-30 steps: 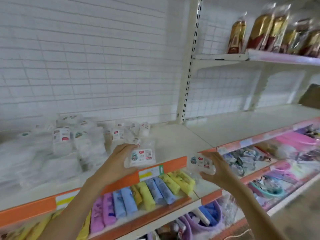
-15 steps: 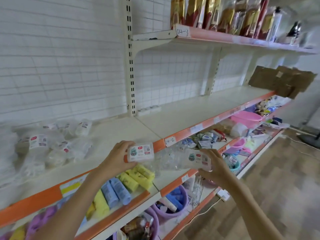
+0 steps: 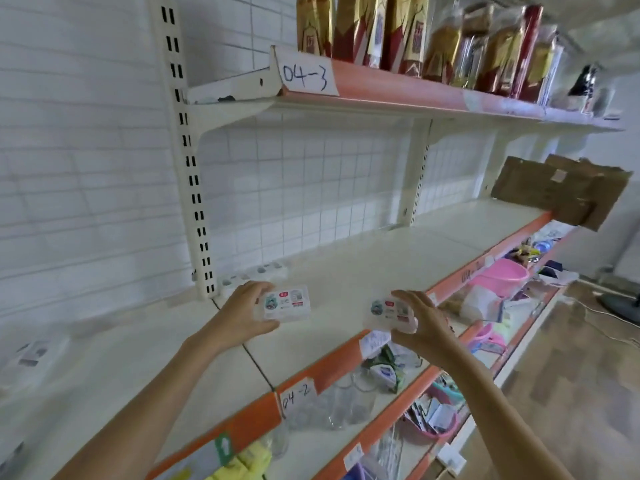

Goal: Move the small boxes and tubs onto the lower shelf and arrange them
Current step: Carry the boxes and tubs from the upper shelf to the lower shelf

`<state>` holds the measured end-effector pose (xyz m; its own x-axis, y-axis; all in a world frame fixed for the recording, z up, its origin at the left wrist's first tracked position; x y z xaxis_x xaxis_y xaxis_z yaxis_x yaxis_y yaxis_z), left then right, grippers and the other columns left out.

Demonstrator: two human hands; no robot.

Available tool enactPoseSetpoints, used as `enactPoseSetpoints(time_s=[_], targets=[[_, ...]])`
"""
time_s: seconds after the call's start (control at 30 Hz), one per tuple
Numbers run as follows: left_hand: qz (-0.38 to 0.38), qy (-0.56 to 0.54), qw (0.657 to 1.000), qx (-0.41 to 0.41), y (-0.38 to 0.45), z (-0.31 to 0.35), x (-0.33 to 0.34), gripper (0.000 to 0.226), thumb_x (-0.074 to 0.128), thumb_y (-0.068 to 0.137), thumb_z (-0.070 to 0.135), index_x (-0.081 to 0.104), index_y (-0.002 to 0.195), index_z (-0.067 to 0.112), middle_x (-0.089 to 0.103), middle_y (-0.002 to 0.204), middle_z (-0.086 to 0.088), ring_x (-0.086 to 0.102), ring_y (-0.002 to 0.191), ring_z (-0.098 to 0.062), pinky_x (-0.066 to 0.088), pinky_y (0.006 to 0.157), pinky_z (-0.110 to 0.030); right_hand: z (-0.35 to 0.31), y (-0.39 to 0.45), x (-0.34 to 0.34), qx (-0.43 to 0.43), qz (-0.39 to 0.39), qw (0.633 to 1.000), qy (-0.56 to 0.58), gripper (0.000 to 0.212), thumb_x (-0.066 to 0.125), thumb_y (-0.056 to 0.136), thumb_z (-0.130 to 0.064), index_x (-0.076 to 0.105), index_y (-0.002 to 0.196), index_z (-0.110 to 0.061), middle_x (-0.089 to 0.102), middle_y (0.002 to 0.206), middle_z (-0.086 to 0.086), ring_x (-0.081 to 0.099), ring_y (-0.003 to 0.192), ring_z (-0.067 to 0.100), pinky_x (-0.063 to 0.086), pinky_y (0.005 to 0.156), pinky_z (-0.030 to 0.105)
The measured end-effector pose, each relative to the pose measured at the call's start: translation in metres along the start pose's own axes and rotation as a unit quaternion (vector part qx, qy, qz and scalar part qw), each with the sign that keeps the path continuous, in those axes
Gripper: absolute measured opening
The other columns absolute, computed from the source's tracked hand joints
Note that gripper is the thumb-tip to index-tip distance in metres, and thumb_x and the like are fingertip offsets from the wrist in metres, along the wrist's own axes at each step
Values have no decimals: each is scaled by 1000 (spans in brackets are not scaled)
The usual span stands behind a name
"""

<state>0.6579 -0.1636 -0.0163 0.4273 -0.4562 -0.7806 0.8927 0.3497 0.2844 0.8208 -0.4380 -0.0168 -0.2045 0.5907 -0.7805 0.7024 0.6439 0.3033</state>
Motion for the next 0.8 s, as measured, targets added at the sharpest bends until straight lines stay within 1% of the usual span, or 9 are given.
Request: enactPoseSetpoints(time_s=[0.03, 0.17, 0.33, 0.47, 0.57, 0.63, 0.7, 0.73, 0.8], targets=[[1, 2, 1000, -9, 13, -3, 2, 69, 74, 76, 27, 39, 134, 16, 43, 127, 3, 43, 116, -11, 35, 95, -21, 6, 17, 2, -2, -3, 1000, 7, 69, 71, 74, -8, 41, 135, -15, 39, 133, 4, 40, 115, 16, 34, 77, 3], [15, 4, 999, -32, 58, -11, 12, 67, 75, 76, 26, 41, 133, 14, 43, 125, 2, 45, 115, -13, 36, 95, -23, 29, 82, 13, -10, -28, 999, 34, 70, 72, 70, -8, 43, 133, -16, 39, 131, 6, 44, 114, 24, 43, 87, 25], [37, 10, 996, -78, 113, -23, 36, 68, 76, 75, 30, 42, 132, 17, 45, 121, 8, 44, 115, -10, 36, 99, -25, 58, 166, 30, -61, -62, 994, 59, 78, 63, 54, -29, 47, 130, -16, 38, 119, -4, 46, 112, 22, 38, 85, 21], [67, 30, 990, -121, 153, -26, 55, 68, 75, 75, 33, 43, 132, 15, 43, 117, 10, 44, 110, -8, 36, 95, -21, 85, 227, 39, -92, -122, 986, 62, 70, 73, 68, -15, 43, 131, -15, 28, 119, -7, 43, 111, 17, 37, 85, 15], [83, 49, 982, -160, 176, -29, 67, 69, 74, 75, 36, 44, 133, 14, 39, 116, 11, 46, 107, -9, 38, 92, -22, 104, 264, 44, -100, -159, 981, 49, 68, 73, 72, -15, 41, 132, -15, 21, 116, -7, 40, 102, 11, 38, 74, 6], [88, 90, 971, -202, 185, -32, 72, 78, 68, 70, 53, 44, 134, 17, 42, 122, 7, 45, 112, -13, 35, 97, -26, 113, 283, 47, -113, -176, 977, 46, 68, 72, 73, -17, 41, 133, -14, 20, 115, -7, 40, 101, 11, 39, 67, 2], [91, 160, 954, -235, 189, -33, 76, 91, 49, 60, 71, 43, 136, 21, 45, 130, 5, 40, 121, -17, 27, 104, -29, 115, 299, 52, -134, -197, 970, 42, 69, 71, 74, -18, 40, 134, -13, 20, 115, -8, 41, 101, 11, 39, 73, 6], [106, 170, 949, -244, 190, -35, 78, 89, 50, 63, 70, 42, 136, 22, 46, 132, 5, 38, 124, -18, 24, 105, -29, 115, 305, 56, -147, -210, 966, 41, 69, 71, 74, -18, 39, 135, -13, 20, 116, -8, 41, 101, 11, 39, 76, 9], [146, 161, 944, -247, 192, -39, 80, 69, 63, 77, 52, 43, 135, 20, 50, 131, 2, 39, 124, -19, 25, 102, -28, 110, 317, 67, -173, -236, 955, 44, 70, 70, 75, -19, 37, 136, -12, 20, 116, -8, 41, 101, 11, 40, 78, 12]])
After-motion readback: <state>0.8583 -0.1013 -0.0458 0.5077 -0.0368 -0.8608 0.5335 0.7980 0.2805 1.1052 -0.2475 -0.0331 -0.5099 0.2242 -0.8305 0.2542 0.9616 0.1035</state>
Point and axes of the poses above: each hand's wrist, its own y-axis towards the middle knuckle, its own x-axis out of the palm, z = x × y, the point moved 2 cm from there along y, towards the middle knuckle
